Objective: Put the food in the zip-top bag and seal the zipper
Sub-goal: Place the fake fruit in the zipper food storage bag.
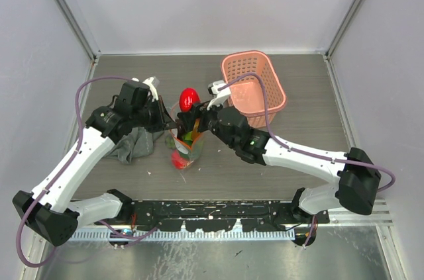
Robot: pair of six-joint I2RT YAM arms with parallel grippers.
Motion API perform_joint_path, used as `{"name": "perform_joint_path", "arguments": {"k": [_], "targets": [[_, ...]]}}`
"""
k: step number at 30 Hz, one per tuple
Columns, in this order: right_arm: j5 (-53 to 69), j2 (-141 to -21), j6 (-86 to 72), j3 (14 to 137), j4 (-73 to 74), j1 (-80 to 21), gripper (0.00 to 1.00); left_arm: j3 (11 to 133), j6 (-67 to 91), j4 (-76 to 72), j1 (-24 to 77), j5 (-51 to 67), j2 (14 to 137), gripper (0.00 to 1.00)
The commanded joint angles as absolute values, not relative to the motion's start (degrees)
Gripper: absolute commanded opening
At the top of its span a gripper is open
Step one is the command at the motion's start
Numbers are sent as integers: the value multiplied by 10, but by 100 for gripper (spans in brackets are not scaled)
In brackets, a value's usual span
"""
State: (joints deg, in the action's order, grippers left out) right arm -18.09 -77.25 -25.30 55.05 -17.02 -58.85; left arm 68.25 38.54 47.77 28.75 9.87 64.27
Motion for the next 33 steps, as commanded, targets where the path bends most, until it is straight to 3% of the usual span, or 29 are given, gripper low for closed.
{"name": "perform_joint_path", "arguments": {"k": [1, 16, 27, 33], "targets": [[-174, -775, -267, 552, -174, -594, 61, 693, 389, 447, 285, 104, 633, 0], [-161, -767, -264, 556, -142, -599, 79, 687, 390, 446, 285, 103, 630, 0], [-150, -736, -241, 563, -133, -600, 80, 687, 388, 445, 285, 102, 632, 0], [-137, -718, -197, 606, -56, -600, 80, 685, 387, 449, 285, 98, 628, 0]]}}
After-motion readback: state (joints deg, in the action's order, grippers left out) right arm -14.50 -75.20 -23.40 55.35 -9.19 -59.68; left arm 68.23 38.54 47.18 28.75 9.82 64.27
